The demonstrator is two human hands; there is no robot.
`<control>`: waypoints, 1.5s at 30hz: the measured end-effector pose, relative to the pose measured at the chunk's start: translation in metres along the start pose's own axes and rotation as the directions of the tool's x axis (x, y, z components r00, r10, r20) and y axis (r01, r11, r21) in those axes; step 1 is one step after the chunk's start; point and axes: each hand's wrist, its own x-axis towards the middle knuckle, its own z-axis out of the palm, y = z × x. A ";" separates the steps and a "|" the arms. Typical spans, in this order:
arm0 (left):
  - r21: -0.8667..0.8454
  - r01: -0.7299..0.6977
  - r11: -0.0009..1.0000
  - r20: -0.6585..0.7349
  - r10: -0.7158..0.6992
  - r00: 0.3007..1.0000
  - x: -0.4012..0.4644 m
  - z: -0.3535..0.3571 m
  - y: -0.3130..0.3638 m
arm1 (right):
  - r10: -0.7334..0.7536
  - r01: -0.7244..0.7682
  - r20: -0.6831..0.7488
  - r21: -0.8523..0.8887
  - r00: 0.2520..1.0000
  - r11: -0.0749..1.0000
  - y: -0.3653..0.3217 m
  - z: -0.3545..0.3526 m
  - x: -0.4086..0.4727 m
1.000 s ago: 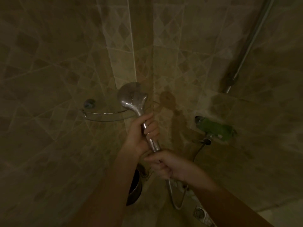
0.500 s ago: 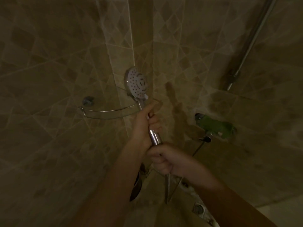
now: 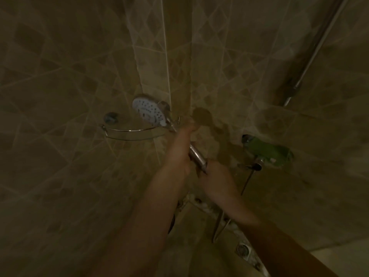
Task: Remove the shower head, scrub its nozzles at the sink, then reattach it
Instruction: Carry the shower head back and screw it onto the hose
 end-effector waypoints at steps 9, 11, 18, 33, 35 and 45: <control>-0.237 0.155 0.959 0.384 -0.054 0.922 0.010 -0.032 -0.003 | -0.080 -0.604 0.767 0.560 0.637 0.567 -0.004 -0.019 -0.005; -0.280 0.227 0.933 0.613 -0.008 0.790 0.010 -0.039 0.000 | -0.129 -0.611 0.789 0.557 0.601 0.562 -0.005 -0.017 -0.007; -0.133 -0.023 0.991 0.029 0.027 0.999 0.011 -0.021 0.002 | 0.006 -0.195 0.348 0.511 0.938 0.837 -0.001 0.000 -0.004; -0.101 -0.042 0.994 0.193 0.061 0.979 0.003 -0.023 0.009 | -0.067 -0.289 0.507 0.591 0.860 0.753 0.003 -0.005 -0.002; 0.023 -0.138 0.990 -0.077 0.139 0.987 0.007 -0.015 0.004 | 0.010 -0.145 0.275 0.477 0.961 0.867 0.002 0.000 -0.001; -0.085 -0.018 0.996 0.289 0.042 0.956 0.009 -0.025 0.008 | -0.017 -0.500 0.645 0.609 0.764 0.616 -0.001 -0.001 -0.010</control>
